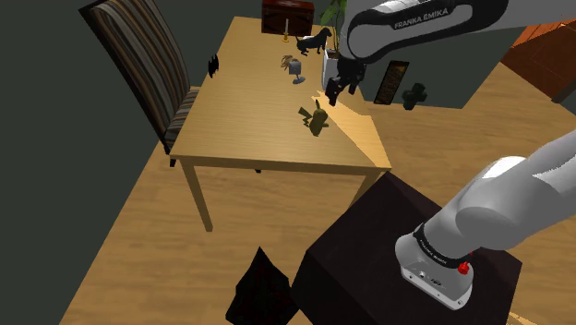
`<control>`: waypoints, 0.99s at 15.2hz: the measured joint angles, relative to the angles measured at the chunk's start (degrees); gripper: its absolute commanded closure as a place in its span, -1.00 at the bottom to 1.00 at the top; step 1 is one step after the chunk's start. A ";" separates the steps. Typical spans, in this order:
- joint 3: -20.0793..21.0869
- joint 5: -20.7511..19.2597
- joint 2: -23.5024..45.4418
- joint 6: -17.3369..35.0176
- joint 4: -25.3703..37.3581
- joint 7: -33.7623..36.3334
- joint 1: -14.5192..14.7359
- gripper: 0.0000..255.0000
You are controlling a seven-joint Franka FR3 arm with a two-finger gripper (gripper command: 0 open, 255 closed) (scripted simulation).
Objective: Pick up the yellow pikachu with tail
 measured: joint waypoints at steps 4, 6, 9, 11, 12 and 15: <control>-1.45 0.44 8.81 5.22 3.75 -1.91 -0.81 -1.00; -1.95 1.05 13.58 6.80 7.01 -3.03 -1.21 -1.00; -2.68 1.97 20.02 9.73 10.67 -4.95 -2.16 -1.00; -2.99 2.90 24.68 10.61 14.55 -6.51 -2.96 -1.00; -3.00 3.37 27.20 11.10 16.61 -7.09 -3.30 -1.00; -3.02 4.40 32.47 12.08 20.91 -8.61 -4.33 -1.00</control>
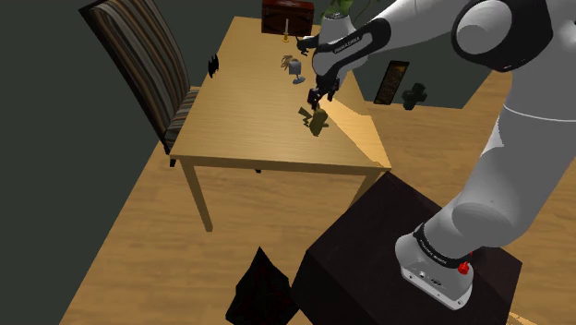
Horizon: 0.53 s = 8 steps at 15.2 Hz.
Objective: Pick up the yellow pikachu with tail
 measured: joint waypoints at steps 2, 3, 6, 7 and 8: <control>0.04 0.10 1.37 1.06 0.29 0.02 -0.09 -1.00; 0.08 0.13 1.86 1.51 0.31 0.11 -0.07 -1.00; 0.13 0.15 3.48 3.52 -0.09 0.32 -0.14 -1.00; 0.11 0.17 4.06 4.22 -0.21 0.28 -0.24 -1.00; 0.11 0.18 4.42 4.63 -0.26 0.28 -0.28 -1.00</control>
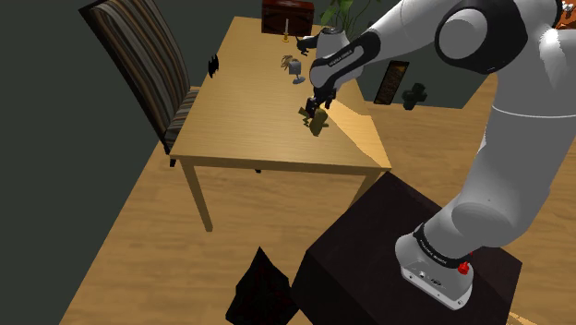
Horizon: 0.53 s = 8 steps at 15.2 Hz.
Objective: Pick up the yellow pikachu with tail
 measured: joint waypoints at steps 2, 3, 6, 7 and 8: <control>0.04 0.01 0.21 0.25 0.00 0.09 0.05 1.00; 0.04 0.00 0.24 0.29 0.00 0.10 0.05 1.00; 0.02 -0.01 0.23 0.34 -0.01 0.12 0.05 1.00; 0.02 -0.01 0.24 0.34 0.00 0.12 0.05 1.00; 0.02 0.00 0.25 0.34 0.00 0.12 0.05 1.00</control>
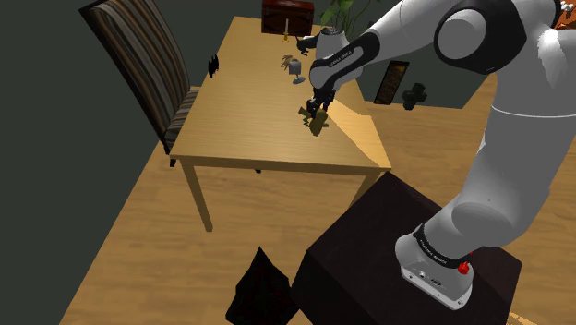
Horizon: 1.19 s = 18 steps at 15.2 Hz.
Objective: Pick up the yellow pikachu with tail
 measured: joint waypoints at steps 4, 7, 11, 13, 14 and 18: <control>-0.01 0.01 -0.17 -0.25 0.04 -0.05 -0.01 1.00; -0.03 0.00 -1.34 -1.78 0.36 -0.21 0.03 1.00; -0.06 -0.03 -3.31 -4.20 0.83 -0.44 0.13 1.00; -0.08 -0.04 -4.16 -5.45 1.24 -0.55 0.18 1.00; -0.10 -0.09 -4.85 -6.03 1.13 -0.58 0.22 1.00; -0.12 -0.07 -6.48 -8.60 2.10 -0.89 0.26 1.00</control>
